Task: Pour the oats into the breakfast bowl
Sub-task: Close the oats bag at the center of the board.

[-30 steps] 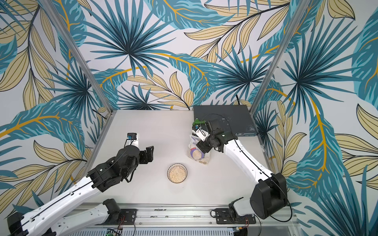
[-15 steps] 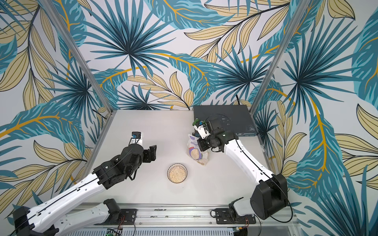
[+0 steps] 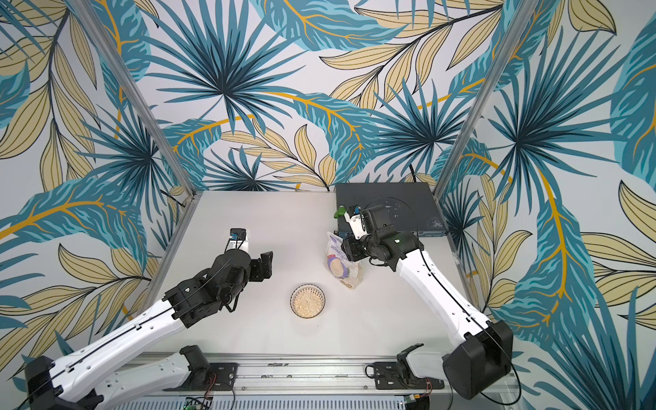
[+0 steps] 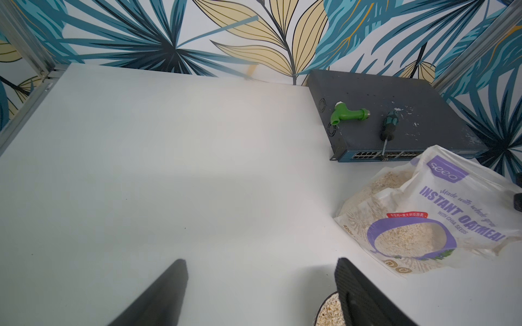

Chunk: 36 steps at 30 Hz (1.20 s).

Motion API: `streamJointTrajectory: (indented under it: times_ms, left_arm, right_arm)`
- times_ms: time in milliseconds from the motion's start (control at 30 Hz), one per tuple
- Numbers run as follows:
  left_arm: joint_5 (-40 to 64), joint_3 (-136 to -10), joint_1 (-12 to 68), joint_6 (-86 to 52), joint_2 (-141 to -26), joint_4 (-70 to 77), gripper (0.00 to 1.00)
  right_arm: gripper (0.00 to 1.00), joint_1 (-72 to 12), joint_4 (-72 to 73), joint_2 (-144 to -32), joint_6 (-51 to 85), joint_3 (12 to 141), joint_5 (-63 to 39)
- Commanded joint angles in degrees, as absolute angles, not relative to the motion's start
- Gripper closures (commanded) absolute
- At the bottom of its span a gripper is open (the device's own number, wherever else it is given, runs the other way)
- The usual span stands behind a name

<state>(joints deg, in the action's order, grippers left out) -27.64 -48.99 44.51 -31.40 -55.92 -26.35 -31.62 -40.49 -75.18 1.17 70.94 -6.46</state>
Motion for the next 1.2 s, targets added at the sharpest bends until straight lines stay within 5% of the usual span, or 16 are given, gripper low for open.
streamJointTrajectory:
  times_ms: [0,300,367,433,633,733,833,1000,1067,1167]
  left_arm:
    - [-26.9,-48.2,44.3,-31.0,-55.5,-24.8,0.15]
    - [-25.9,-48.2,44.4,-29.5,-55.4,-24.5,0.15]
    - [-25.7,-48.2,44.3,-29.3,-55.4,-24.1,0.15]
    - [-25.7,-48.1,44.4,-28.9,-55.4,-23.6,0.15]
    - [-26.1,-47.8,44.3,-28.2,-55.2,-22.9,0.15]
    - [-26.1,-47.7,44.4,-28.1,-55.0,-22.8,0.15]
    - [-26.1,-47.6,44.3,-28.1,-55.1,-22.5,0.15]
    - [-26.1,-47.5,44.3,-27.6,-55.2,-22.1,0.15]
    - [-26.0,-47.5,44.3,-27.5,-55.2,-22.0,0.15]
    - [-25.5,-47.4,44.3,-27.3,-55.2,-21.7,0.15]
  right_arm:
    - [0.41,-31.9,-43.7,-74.0,-5.1,69.3,-6.4]
    - [0.51,-31.9,-43.5,-74.6,-12.8,67.2,-4.4]
    - [0.69,-32.0,-43.6,-75.2,-14.5,67.5,-4.1]
    - [1.0,-31.9,-43.0,-75.2,-15.3,67.5,-3.9]
    - [1.0,-31.8,-41.3,-73.2,-15.6,68.4,-7.4]
    - [0.57,-31.8,-40.1,-73.0,-15.2,68.4,-8.7]
    - [0.49,-31.8,-37.4,-73.6,-15.9,67.6,-9.1]
    - [0.63,-31.7,-35.5,-78.3,-17.6,69.1,-8.4]
    - [1.0,-31.5,-34.7,-79.9,-18.0,70.1,-8.2]
    - [1.0,-31.4,-33.1,-80.7,-18.1,71.5,-11.4]
